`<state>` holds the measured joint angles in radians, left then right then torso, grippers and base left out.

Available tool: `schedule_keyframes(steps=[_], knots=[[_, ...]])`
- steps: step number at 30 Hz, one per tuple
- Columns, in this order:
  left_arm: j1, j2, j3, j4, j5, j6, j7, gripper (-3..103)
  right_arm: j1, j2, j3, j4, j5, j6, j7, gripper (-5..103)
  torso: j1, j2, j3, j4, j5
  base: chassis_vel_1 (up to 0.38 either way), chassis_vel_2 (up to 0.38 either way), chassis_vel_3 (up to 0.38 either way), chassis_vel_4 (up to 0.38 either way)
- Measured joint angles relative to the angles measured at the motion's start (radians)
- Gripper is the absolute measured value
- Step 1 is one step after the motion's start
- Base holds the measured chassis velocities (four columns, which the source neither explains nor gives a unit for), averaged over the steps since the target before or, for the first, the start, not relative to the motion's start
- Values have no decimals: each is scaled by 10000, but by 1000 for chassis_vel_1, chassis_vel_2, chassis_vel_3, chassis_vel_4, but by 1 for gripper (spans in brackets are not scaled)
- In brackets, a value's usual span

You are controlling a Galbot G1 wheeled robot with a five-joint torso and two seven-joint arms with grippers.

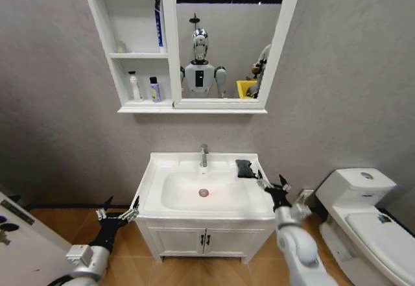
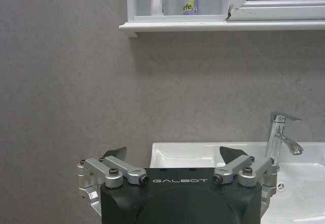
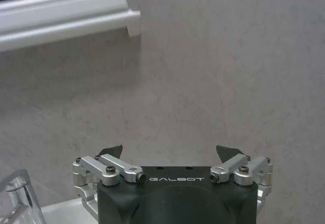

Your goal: Move facial cleanser and shampoo from washbasin to cabinet, then wipe washbasin with towel.

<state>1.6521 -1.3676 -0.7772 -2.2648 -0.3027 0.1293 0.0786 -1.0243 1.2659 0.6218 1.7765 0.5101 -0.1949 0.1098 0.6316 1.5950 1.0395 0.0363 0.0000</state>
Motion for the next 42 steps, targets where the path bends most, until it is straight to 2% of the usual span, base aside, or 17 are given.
schedule_keyframes(steps=[1, 2, 4, 7, 9, 10, 12, 24, 27, 31, 33, 35, 37, 38, 39, 40, 42], knots=[[0, 0, 0, 0, 0, 0, 0, 100, 0, 0, 0, 0, 0, 0, 0, 100, 0, 0, 0, 0, 0, 0, 0, 0, 0], [-8, 3, 4, 0, -6, 0, -1, 100, 570, -130, -194, -822, -61, -33, -178, 100, 0, 0, -1, 8, -6, 0, 0, 0, 0], [-17, 15, 6, 7, -17, 10, -11, 100, 1732, -174, -744, -2645, -202, -85, -514, 100, 3, -2, 2, 3, 11, 0, 0, 0, 0], [-23, 20, 13, 10, -24, 12, -15, 100, 2696, -50, -1070, -3910, -479, -63, -714, 100, 1, -1, 0, 3, -2, 0, 0, 0, 0], [-28, 26, 14, 15, -29, 18, -18, 100, 3687, 160, -1314, -5557, -1110, 251, -1023, 100, 1, -2, 0, 9, 3, 0, 0, 0, 0], [-28, 26, 14, 15, -29, 18, -18, 100, 3687, 160, -1314, -5557, -1110, 251, -1023, 100, 1, -2, 0, 9, 3, 0, 0, 0, 0], [-33, 29, 16, 17, -33, 19, -20, 100, 4276, 247, -1472, -6730, -1438, 499, -1266, 100, 2, -1, 0, 4, 0, 0, 0, 0, 0], [-42, 37, 25, 25, -46, 26, -25, 100, 4792, 375, -1751, -8543, -1913, 1042, -1675, 101, -3, 1, -2, 2, 0, 0, 0, 0, 0], [-44, 38, 27, 27, -48, 28, -28, 100, 4814, 349, -1771, -8708, -1961, 1149, -1769, 94, -3, 1, -2, 1, 0, 0, 0, 0, 0], [-44, 41, 29, 29, -49, 29, -31, 100, 4939, 338, -1854, -8997, -2067, 1203, -1882, 78, -3, 1, -2, 2, 0, 0, 0, 0, 0], [-44, 42, 29, 29, -48, 29, -33, 100, 5026, 359, -1871, -9150, -2112, 1212, -1897, 78, -3, 1, -3, 2, 0, 0, 0, 0, 0], [-44, 43, 29, 29, -48, 29, -35, 100, 5159, 379, -1896, -9343, -2242, 1245, -1919, 67, -3, 2, -2, 5, 0, 0, 0, 0, 0], [-43, 43, 28, 29, -49, 29, -35, 100, 5166, 379, -1896, -9343, -2263, 1244, -1918, 67, -3, 2, -3, 4, -1, 0, 0, 0, 0], [-43, 44, 29, 29, -49, 30, -36, 100, 5166, 372, -1896, -9318, -2277, 1218, -1910, 56, -3, 3, -3, 3, 1, 0, 0, 0, 0], [-43, 43, 28, 30, -49, 30, -36, 100, 5164, 361, -1897, -9297, -2302, 1198, -1906, 51, -3, 3, -3, 3, 0, 0, 0, 0, 0], [-43, 43, 28, 30, -49, 30, -36, 100, 5164, 361, -1897, -9297, -2302, 1198, -1906, 51, -3, 3, -3, 3, 0, 0, 0, 0, 0], [-43, 44, 29, 29, -49, 30, -36, 100, 5135, 324, -1900, -9247, -2365, 1157, -1902, 40, -4, 3, -3, 4, 0, 0, 0, 0, 0]])
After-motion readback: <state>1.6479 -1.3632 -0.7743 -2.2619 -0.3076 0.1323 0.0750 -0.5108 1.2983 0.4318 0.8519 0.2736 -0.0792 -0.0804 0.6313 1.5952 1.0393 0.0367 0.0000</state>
